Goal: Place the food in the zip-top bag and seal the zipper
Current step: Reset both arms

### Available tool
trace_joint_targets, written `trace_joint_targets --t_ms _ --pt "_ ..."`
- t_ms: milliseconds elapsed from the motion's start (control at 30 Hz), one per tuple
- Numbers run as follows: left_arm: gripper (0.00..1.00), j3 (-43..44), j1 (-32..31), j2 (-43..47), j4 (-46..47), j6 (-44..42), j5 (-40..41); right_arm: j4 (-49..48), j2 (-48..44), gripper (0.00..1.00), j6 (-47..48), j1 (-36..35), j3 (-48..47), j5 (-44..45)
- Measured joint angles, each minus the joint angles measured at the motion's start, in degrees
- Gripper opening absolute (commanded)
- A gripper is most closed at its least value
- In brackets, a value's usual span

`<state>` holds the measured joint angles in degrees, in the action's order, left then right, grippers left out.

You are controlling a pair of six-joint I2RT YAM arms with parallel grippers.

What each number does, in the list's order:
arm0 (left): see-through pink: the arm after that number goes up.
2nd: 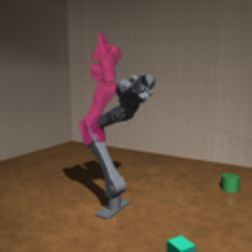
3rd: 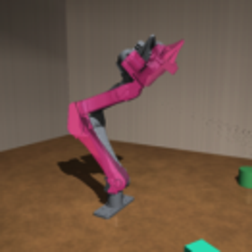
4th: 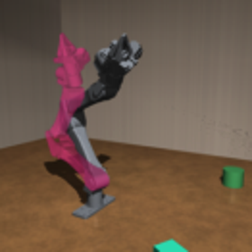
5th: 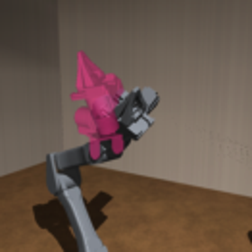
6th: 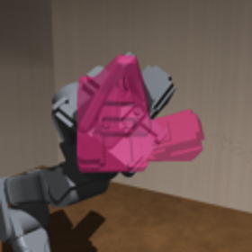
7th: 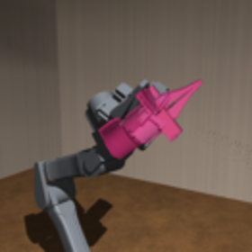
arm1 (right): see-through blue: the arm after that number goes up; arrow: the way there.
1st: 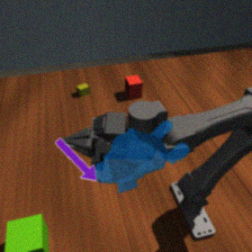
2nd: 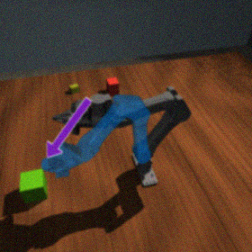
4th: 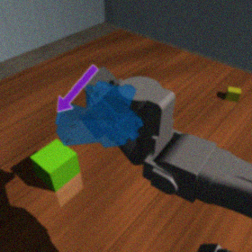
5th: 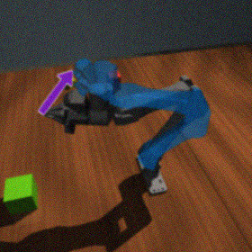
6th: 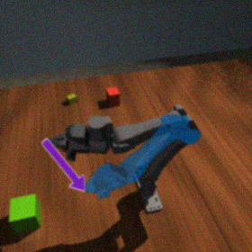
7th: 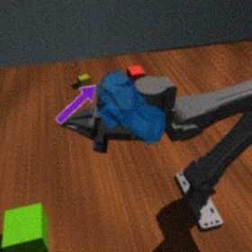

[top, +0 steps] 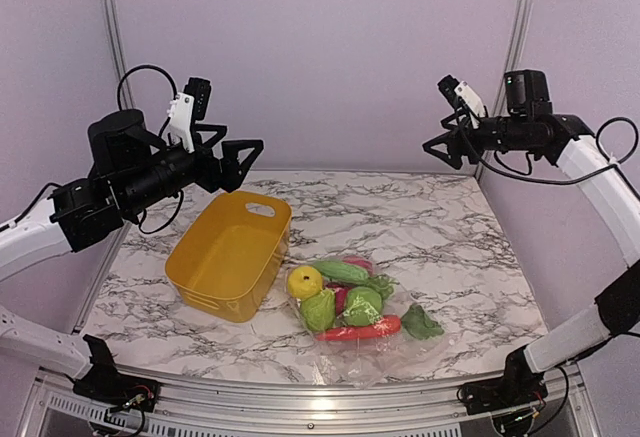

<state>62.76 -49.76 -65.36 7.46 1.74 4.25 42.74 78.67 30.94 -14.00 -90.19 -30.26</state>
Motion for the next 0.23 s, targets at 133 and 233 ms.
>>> trace_joint_targets --t_ms 133,233 --pt "0.99 0.0 1.1 1.8 -6.2 -0.7 15.8 -9.2 0.0 0.89 -9.9 0.4 3.5 5.4" --pt "0.99 -0.6 2.1 2.7 -10.4 -0.6 24.7 -13.2 -0.1 0.88 -15.0 0.4 5.4 9.5"
